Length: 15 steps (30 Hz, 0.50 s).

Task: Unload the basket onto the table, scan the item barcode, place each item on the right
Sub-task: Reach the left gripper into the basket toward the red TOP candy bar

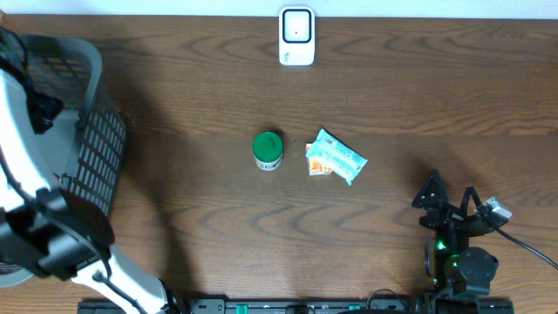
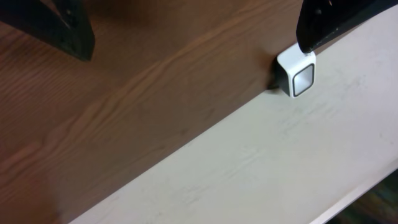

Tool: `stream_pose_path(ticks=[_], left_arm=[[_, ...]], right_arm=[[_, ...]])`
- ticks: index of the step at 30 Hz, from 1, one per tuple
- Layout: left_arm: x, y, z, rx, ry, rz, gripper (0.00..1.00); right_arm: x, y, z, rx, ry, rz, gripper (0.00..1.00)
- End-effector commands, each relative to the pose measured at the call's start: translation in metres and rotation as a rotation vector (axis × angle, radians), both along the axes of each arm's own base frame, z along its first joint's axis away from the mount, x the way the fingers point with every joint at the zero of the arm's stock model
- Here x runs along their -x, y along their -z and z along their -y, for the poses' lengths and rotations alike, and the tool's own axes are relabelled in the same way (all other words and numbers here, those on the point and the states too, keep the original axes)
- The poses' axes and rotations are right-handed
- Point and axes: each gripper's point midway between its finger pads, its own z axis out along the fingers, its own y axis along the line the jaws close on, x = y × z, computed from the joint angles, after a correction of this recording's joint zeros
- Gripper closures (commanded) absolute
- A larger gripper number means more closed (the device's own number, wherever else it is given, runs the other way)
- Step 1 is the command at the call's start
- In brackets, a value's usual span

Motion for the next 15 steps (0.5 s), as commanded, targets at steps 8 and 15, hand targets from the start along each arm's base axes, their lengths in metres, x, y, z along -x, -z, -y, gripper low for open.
stream_pose_path(ticks=[8, 15], left_arm=[[0.000, 0.065, -0.002, 0.071, -0.029, -0.177, 0.13], [0.003, 0.093, -0.001, 0.105, -0.028, -0.243, 0.13]], right_arm=[[0.000, 0.001, 0.000, 0.013, 0.001, -0.005, 0.01], [0.000, 0.001, 0.000, 0.013, 0.001, -0.005, 0.01]])
